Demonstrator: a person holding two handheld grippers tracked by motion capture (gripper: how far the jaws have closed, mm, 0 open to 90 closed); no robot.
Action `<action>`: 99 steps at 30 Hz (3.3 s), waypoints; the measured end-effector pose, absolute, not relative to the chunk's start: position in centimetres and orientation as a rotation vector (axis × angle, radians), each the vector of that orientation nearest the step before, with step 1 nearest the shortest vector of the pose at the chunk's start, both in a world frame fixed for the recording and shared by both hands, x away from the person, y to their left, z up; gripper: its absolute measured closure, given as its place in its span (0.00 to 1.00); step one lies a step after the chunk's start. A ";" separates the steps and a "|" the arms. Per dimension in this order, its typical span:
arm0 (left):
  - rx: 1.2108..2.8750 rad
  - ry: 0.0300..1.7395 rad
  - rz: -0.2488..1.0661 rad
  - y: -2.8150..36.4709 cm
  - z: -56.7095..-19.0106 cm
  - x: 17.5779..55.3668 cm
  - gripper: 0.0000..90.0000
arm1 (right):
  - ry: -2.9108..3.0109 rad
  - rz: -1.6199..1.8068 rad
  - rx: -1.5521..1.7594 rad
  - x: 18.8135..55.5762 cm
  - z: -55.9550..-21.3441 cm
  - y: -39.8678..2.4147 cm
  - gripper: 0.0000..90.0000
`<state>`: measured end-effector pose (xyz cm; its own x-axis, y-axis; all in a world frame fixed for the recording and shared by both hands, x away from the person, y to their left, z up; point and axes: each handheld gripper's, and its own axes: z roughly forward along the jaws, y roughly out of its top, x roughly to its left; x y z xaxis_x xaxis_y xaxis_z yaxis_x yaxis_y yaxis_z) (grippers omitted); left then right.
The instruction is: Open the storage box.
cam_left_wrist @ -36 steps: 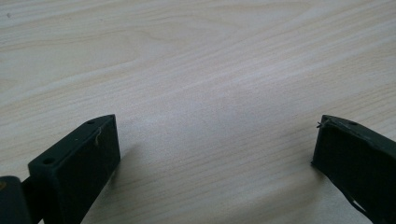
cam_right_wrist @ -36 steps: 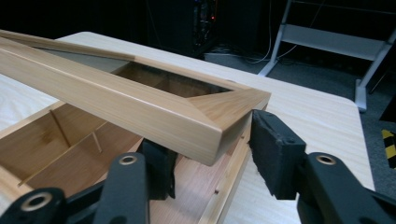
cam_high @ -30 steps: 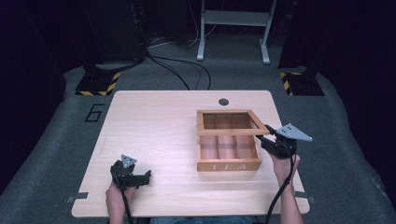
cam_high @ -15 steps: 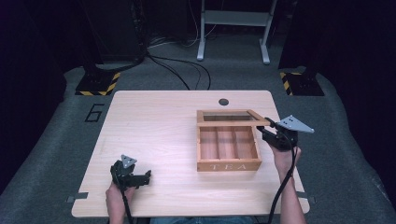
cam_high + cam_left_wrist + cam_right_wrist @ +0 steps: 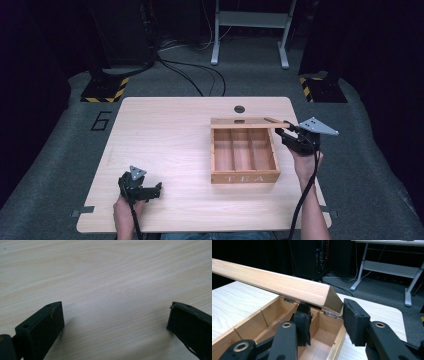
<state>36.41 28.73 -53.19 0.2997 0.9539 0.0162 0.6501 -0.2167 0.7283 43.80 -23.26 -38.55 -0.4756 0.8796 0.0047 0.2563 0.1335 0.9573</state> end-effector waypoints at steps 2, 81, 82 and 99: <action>1.955 1.425 0.633 28.7 -53.2 36.4 0.00 | 1.830 1.367 1.091 44.1 -38.3 -23.4 0.65; 1.957 1.422 0.641 28.7 -53.2 36.4 0.00 | 1.960 1.344 1.147 48.6 -34.3 -23.9 0.66; 1.956 1.422 0.641 28.7 -53.2 36.4 0.00 | 1.959 1.345 1.149 48.6 -34.3 -23.9 0.66; 1.961 1.424 0.628 28.8 -53.2 36.4 0.00 | 1.959 1.344 1.150 48.6 -34.3 -23.9 0.66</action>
